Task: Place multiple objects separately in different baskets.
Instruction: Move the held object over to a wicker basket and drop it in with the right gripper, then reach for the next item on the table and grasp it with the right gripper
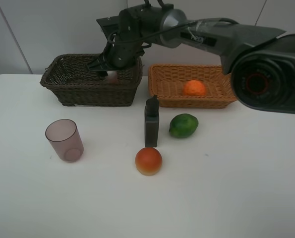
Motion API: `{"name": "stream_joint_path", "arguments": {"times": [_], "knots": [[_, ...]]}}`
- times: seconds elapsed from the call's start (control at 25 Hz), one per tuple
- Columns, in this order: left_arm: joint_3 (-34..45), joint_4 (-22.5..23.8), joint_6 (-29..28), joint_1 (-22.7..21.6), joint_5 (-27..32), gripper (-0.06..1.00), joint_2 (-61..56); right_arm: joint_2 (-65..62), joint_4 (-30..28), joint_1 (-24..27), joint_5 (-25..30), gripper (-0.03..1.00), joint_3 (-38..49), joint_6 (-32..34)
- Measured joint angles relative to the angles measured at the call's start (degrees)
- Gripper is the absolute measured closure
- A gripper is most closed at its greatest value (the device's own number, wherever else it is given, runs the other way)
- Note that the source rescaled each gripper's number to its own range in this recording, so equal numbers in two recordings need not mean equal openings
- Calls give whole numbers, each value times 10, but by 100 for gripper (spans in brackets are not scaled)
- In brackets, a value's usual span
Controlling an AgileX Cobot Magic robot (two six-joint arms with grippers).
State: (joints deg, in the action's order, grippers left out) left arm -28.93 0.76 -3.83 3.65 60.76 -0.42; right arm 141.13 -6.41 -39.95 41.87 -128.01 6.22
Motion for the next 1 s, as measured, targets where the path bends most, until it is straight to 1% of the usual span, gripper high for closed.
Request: {"name": "stream_joint_path", "arguments": {"times": [0.04, 0.08, 0.12, 0.2, 0.28, 0.4, 0.56, 0.72, 0.84, 1.0], "knots": [[0, 0, 0, 0, 0, -6, 0, 0, 0, 0, 0, 25, 0, 0], [0, 0, 0, 0, 0, -6, 0, 0, 0, 0, 0, 20, 0, 0], [0, 0, 0, 0, 0, -6, 0, -1, 0, 0, 0, 15, 0, 0], [0, 0, 0, 0, 0, -6, 0, -5, 0, 0, 6, 12, 0, 0], [0, 0, 0, 0, 0, -6, 0, -15, 1, 0, 20, 11, 0, 0], [0, 0, 0, 0, 0, -6, 0, -44, 1, 0, 63, 9, 0, 0], [0, 0, 0, 0, 0, -6, 0, -86, 0, 0, 152, 9, -1, 9], [0, 0, 0, 0, 0, -6, 0, -106, 0, 0, 255, 9, -4, 49], [0, 0, 0, 0, 0, -6, 0, -111, 0, 0, 278, 9, -4, 83], [0, 0, 0, 0, 0, -6, 0, -126, 7, 0, 279, 9, 16, 126]]}}
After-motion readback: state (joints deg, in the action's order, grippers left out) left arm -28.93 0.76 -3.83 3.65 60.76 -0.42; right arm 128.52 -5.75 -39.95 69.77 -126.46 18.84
